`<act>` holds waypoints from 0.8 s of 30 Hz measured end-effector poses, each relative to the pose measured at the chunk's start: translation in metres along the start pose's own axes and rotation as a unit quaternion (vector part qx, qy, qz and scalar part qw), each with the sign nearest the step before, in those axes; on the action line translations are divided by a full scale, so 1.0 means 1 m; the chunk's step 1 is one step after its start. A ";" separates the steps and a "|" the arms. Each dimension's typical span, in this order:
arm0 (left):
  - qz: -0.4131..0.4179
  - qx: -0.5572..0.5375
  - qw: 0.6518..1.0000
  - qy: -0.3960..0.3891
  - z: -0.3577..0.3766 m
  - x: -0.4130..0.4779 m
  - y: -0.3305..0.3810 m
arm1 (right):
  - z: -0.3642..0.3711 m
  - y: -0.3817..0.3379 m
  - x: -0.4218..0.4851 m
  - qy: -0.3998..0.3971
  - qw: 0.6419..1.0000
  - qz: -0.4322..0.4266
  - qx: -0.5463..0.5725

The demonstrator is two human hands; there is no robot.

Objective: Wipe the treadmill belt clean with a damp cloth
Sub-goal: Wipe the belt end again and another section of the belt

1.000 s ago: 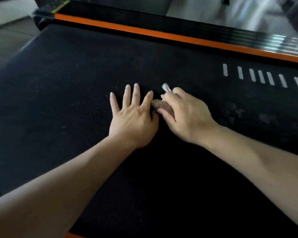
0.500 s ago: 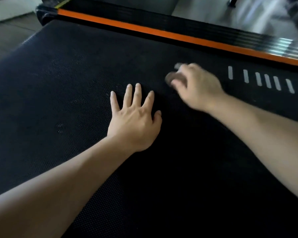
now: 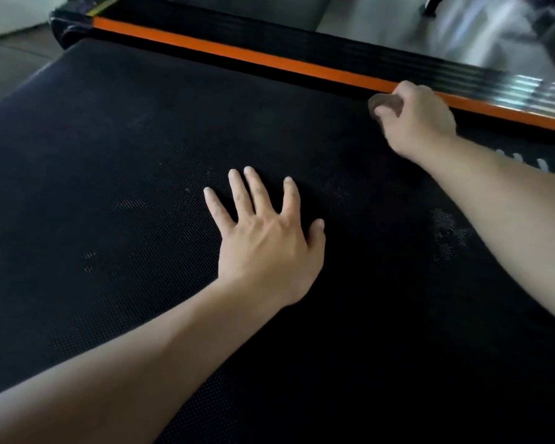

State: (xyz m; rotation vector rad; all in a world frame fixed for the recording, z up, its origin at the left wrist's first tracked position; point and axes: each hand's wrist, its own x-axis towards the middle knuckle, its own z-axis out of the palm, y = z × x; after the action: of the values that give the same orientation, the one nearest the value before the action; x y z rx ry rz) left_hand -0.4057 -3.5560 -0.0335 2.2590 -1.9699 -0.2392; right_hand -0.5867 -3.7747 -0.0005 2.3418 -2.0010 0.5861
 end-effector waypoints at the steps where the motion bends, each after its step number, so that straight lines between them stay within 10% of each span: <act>1: 0.002 -0.001 1.000 0.003 0.001 0.000 -0.001 | 0.005 -0.001 -0.002 0.011 1.000 -0.008 -0.012; 6: -0.003 0.003 1.000 0.008 0.001 0.002 0.001 | 0.007 0.001 -0.027 -0.021 0.990 -0.137 0.041; 11: -0.004 0.012 1.000 0.005 0.002 0.002 0.000 | -0.007 0.035 0.010 0.014 0.999 0.039 -0.035; 17: 0.004 0.004 1.000 0.012 0.002 0.003 0.000 | -0.007 0.028 -0.041 -0.041 0.991 -0.124 0.038; 24: 0.058 0.002 0.998 0.004 0.001 0.003 -0.004 | -0.006 0.025 -0.023 0.010 1.000 0.020 -0.013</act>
State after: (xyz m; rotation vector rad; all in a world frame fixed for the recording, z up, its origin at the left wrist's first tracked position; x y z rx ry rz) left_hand -0.4018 -3.5588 -0.0355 2.1359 -2.0895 -0.2139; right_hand -0.6155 -3.7556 -0.0072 2.2767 -2.0399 0.5802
